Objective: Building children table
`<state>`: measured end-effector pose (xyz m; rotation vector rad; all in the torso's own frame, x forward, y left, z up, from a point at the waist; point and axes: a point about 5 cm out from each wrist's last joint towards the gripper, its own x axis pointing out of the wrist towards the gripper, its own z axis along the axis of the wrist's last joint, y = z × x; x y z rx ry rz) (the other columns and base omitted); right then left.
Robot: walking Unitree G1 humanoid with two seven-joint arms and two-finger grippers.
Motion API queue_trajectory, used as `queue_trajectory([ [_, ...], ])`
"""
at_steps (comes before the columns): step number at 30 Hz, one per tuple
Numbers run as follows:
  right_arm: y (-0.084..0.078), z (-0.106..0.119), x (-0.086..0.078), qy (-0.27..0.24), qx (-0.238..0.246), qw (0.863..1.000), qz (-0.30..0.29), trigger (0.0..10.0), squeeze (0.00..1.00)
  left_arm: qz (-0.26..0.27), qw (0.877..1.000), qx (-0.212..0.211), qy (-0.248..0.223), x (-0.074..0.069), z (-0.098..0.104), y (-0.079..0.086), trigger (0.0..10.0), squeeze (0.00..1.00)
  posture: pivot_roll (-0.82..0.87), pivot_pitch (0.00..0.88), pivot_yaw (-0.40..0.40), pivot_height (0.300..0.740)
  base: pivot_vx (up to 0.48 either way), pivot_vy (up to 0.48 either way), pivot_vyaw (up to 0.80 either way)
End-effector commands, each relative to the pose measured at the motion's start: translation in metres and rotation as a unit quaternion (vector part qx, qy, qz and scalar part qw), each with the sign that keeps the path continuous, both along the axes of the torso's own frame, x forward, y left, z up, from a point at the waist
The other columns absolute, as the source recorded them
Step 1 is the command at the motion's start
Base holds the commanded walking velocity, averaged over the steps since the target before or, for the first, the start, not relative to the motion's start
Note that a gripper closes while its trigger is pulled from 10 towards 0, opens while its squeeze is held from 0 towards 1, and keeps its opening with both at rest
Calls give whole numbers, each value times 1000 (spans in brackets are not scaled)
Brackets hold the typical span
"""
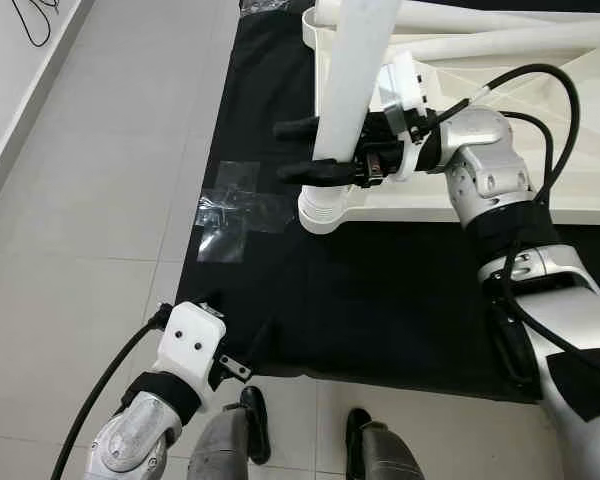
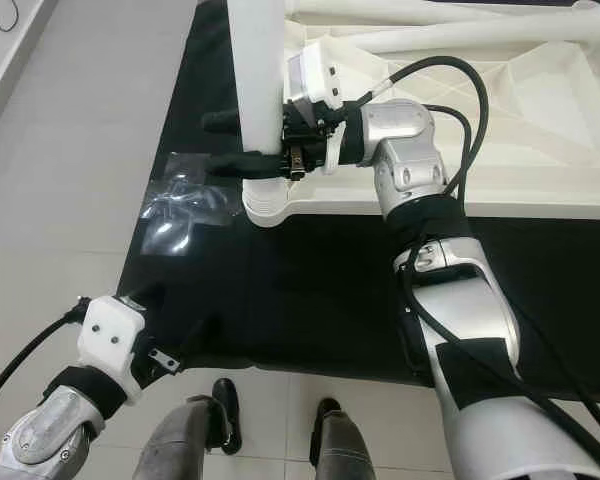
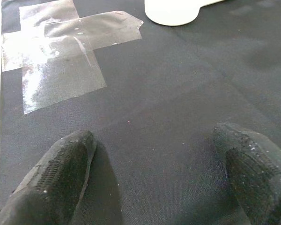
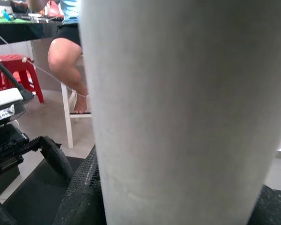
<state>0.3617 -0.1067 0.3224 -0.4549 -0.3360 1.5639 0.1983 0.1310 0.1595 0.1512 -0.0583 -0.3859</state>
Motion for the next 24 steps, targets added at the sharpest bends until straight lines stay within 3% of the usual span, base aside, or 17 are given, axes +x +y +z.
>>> queue_trajectory([
  [1, 3, -31, 2, 46, -59, 997, 0, 10000, 0, 3, 1000, 7, 17, -3, -6, 0, 10000, 0, 204, 401, 12, 740, 0, 0, 0],
  [16, 11, -29, 0, 34, -98, 995, 13, 10000, 0, 4, 1000, 6, 18, -1, -8, 1, 10000, 0, 196, 391, 13, 740, 0, 0, 0],
  [24, 18, -19, 6, 50, -48, 998, -12, 10000, 0, 5, 1000, 4, 17, -2, -8, 0, 10000, 0, 194, 382, 8, 740, 0, 0, 0],
])
